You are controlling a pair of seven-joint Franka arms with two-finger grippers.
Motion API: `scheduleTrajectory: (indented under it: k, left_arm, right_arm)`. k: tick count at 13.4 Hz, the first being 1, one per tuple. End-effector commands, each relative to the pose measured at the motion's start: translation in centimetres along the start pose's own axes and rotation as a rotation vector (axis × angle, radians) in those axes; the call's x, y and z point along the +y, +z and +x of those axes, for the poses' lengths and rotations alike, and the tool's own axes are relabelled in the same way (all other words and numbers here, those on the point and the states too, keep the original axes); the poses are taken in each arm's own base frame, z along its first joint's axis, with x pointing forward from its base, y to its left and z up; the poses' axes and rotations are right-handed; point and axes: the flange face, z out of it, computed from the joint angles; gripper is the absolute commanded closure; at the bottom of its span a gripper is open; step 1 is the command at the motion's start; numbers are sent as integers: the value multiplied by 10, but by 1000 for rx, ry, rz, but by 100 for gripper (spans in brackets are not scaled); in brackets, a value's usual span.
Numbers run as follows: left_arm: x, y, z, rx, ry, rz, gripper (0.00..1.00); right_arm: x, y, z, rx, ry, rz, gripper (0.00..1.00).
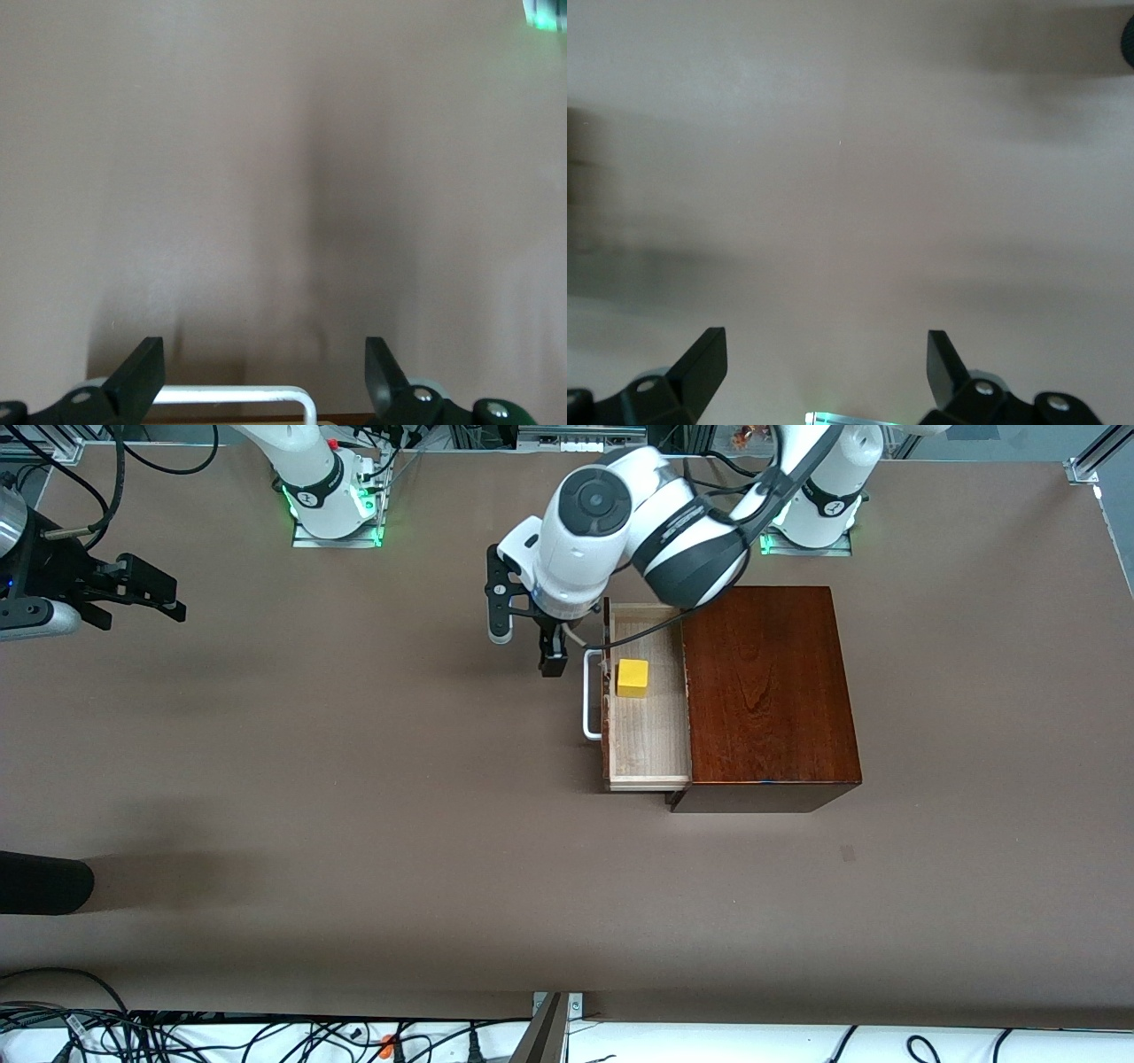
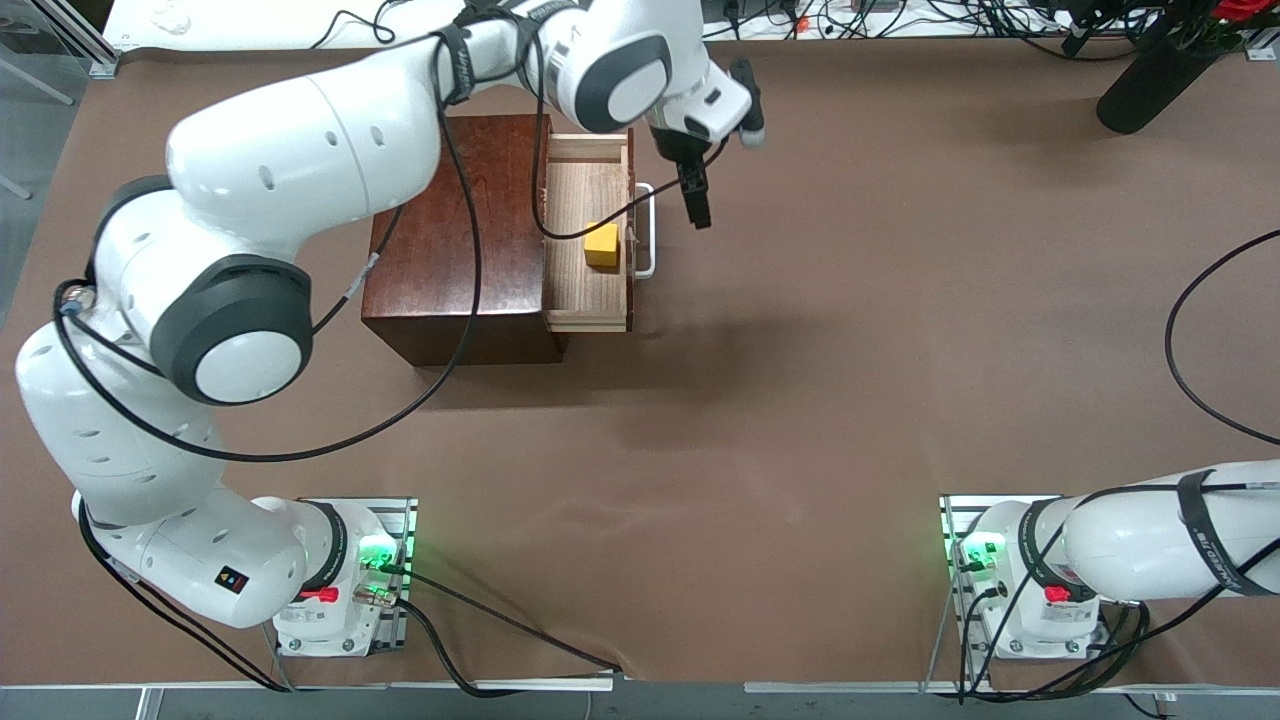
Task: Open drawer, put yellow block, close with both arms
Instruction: 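Push the drawer front into the box with the left gripper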
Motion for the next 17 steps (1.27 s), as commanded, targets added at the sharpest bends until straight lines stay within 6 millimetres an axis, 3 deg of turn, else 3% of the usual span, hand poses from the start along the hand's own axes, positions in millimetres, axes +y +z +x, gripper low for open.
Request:
scheduleTrajectory:
  k: [1, 5, 7, 17]
  left_arm:
    - [-11, 49, 2, -41, 127, 45, 0]
    - [-22, 92, -18, -146, 179, 55, 0]
    - [-34, 101, -39, -182, 203, 26, 0]
    - [-77, 87, -118, -309, 95, -81, 0]
  right_arm:
    - [-2, -1, 5, -5, -1, -18, 0]
    - [-8, -2, 6, 1, -5, -8, 0]
    - [-10, -2, 6, 4, -11, -7, 0]
    - [-8, -3, 9, 31, -11, -8, 0]
